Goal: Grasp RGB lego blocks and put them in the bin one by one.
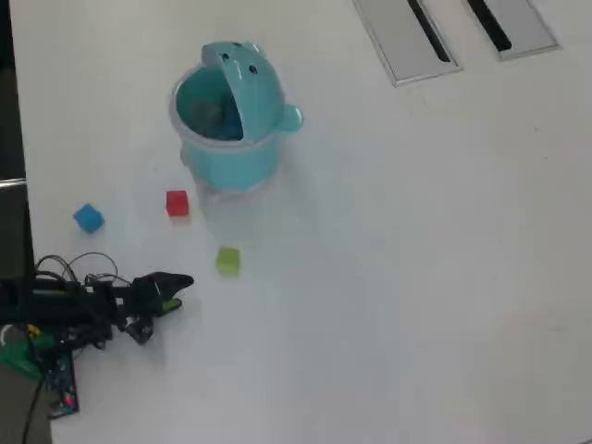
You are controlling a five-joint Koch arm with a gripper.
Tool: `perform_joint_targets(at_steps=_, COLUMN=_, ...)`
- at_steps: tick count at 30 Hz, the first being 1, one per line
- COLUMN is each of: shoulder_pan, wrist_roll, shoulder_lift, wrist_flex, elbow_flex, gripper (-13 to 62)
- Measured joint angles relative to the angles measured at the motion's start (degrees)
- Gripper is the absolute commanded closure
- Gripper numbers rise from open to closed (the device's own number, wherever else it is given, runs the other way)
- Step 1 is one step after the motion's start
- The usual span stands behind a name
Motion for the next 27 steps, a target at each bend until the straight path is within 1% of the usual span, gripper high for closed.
perform_joint_targets(at_steps=6, shoulder_pan=-0.3, wrist_roll=-4.0, shoulder_lift=0.0, wrist_flex=-5.4, elbow_flex=0.0, gripper=15.6)
perform_joint_targets(at_steps=11, shoulder_pan=0.2, wrist_roll=-4.7, shoulder_lift=0.0, wrist_flex=-7.0, elbow_flex=0.0, gripper=15.6)
perform_joint_targets(at_steps=19, shoulder_pan=0.7, wrist_roll=-6.3, shoulder_lift=0.0, wrist_flex=-16.9, elbow_flex=0.0, gripper=15.6)
perform_joint_targets(at_steps=27, shoulder_pan=-2.2, wrist_roll=-8.9, shoulder_lift=0.0, wrist_flex=-28.5, elbow_flex=-0.1, gripper=15.8)
